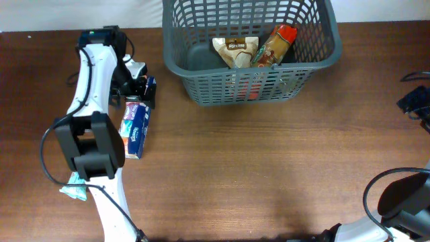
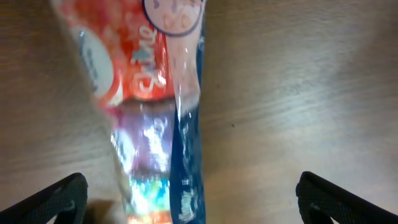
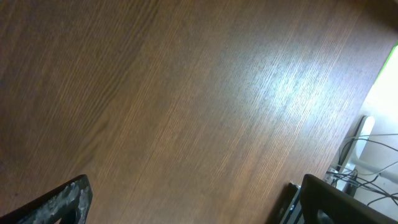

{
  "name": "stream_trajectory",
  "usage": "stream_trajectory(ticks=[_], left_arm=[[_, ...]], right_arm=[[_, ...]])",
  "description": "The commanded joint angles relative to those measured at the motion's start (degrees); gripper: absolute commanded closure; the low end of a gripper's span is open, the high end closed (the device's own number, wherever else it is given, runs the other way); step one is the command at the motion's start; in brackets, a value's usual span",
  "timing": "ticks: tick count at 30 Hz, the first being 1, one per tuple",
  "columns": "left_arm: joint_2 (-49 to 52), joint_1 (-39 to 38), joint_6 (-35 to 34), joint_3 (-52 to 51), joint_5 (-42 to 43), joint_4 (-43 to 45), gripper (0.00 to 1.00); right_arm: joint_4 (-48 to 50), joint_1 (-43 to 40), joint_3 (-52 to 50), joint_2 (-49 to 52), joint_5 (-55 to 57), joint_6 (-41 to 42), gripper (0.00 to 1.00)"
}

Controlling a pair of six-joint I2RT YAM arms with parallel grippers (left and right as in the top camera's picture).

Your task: Pack container

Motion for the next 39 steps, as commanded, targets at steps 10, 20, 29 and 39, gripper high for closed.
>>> stream_trajectory(ticks=[10, 20, 29, 39], left_arm=[[-14.0, 0.4, -0.8, -13.5, 0.9, 6.5, 0.01], [-17.1, 3.5, -0.7, -21.1, -0.7, 17.6, 0.01], [-17.1, 3.5, -0.1, -27.3, -0.7, 24.5, 0.01], [-17.0, 2.2, -0.1, -31.4, -0.7, 29.5, 0.01]], right_arm=[[0.2, -0.1, -0.3, -0.6, 0.1, 0.5, 0.01], [0.2, -0.1, -0.3, -0.6, 0.1, 0.5, 0.01], [0.2, -0.1, -0.3, -0.6, 0.1, 0.5, 0.01], [0.2, -0.1, -0.3, -0.6, 0.1, 0.5, 0.01]])
